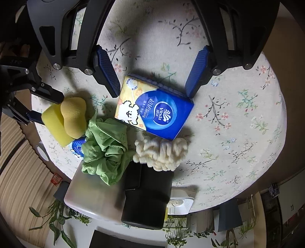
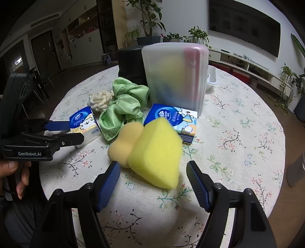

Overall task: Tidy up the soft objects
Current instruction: 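Move both open tools back toward the remaining items on the table, then grasp the blue Vinda tissue pack with the left tool while the right tool grasps the yellow rectangular sponge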

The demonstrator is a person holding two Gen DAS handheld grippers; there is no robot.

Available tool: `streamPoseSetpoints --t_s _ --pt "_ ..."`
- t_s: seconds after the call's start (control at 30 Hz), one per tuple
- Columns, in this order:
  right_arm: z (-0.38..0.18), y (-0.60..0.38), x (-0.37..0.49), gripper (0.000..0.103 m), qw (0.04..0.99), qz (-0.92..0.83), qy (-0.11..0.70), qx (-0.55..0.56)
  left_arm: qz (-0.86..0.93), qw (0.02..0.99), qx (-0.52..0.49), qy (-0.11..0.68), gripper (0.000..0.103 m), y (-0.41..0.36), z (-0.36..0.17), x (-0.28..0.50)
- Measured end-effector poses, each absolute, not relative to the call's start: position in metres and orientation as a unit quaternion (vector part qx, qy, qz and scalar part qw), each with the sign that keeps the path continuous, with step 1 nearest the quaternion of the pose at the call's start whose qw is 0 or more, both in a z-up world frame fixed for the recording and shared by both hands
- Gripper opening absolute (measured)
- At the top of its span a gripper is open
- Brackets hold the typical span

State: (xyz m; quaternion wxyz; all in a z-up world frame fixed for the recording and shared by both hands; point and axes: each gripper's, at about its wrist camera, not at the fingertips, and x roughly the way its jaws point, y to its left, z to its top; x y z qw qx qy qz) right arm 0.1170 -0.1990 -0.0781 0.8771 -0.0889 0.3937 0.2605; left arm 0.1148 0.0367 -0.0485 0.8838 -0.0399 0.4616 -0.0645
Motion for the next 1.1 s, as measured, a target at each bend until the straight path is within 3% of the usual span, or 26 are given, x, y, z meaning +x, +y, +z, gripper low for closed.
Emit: streamPoseSetpoints --t_s 0.2,0.5,0.63,1.1 --pt "-0.080 -0.200 0.121 0.074 0.878 0.267 0.389 -0.089 -0.063 0.890 -0.030 0.450 0.071 0.037 -0.044 0.121" --pt "-0.081 -0.195 0.119 0.055 0.874 0.283 0.382 -0.097 -0.058 0.882 0.018 0.466 0.081 0.022 -0.056 0.137" --pt "-0.081 -0.197 0.118 0.049 0.874 0.288 0.382 -0.090 -0.064 0.887 0.004 0.457 0.081 0.024 -0.056 0.139" --pt "-0.081 -0.199 0.118 0.048 0.873 0.292 0.383 -0.084 -0.024 0.888 0.006 0.460 0.086 0.021 -0.058 0.146"
